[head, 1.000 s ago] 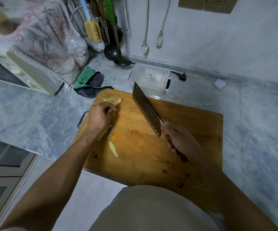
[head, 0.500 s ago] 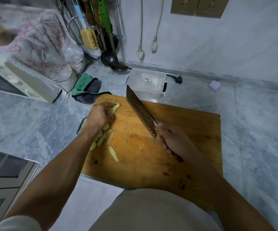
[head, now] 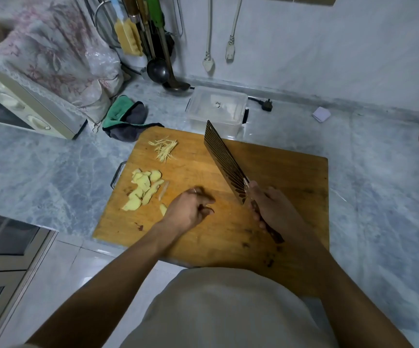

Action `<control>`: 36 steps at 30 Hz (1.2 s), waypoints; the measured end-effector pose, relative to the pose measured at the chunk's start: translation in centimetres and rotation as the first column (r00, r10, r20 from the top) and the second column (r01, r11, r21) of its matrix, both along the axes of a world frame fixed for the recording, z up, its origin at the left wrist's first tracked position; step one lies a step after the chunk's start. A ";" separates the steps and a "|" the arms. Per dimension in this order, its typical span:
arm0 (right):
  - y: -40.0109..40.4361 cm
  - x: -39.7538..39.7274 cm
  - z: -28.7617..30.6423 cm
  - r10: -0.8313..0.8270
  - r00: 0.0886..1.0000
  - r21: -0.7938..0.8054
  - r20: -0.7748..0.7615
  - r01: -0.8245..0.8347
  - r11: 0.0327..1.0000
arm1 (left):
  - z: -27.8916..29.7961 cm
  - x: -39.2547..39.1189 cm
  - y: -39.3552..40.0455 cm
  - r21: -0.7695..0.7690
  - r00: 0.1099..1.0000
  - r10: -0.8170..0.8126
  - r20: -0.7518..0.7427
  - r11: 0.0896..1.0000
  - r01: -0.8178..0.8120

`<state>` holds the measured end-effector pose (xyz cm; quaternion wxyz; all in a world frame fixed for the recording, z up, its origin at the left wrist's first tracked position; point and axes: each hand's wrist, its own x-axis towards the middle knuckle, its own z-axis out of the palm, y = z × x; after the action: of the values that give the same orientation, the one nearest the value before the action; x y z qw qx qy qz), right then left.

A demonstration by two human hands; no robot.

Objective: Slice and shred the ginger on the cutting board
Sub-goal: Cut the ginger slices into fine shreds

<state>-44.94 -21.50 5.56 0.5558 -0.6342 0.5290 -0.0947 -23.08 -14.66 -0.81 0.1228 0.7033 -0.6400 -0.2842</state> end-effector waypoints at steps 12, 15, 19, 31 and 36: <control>0.7 -0.4 -0.1 -0.009 1.000 0.046 0.014 0.008 0.999 | -0.7 0.5 2.1 -0.209 0.931 0.362 -0.045 0.908 -0.363; 0.9 -0.1 -0.3 0.007 1.000 0.056 0.024 -0.008 0.998 | -0.8 1.3 3.9 -0.187 0.874 0.480 -0.074 0.854 -0.485; 0.9 0.6 -0.4 0.050 0.998 0.064 0.032 -0.052 0.997 | -1.1 0.5 4.7 -0.191 0.842 0.537 -0.049 0.823 -0.535; 0.8 0.8 -0.7 0.049 0.998 0.095 0.030 -0.052 0.994 | -0.3 -2.2 2.3 0.052 0.792 0.293 0.536 0.925 -0.377; -0.2 0.9 0.1 0.063 0.998 0.081 0.031 -0.065 0.995 | 0.3 -0.2 0.9 0.038 0.848 0.360 0.388 0.914 -0.405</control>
<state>-44.05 -21.69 5.61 0.5914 -0.6261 0.5041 -0.0640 -23.29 -13.72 -0.47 0.0112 0.8635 -0.4806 -0.1524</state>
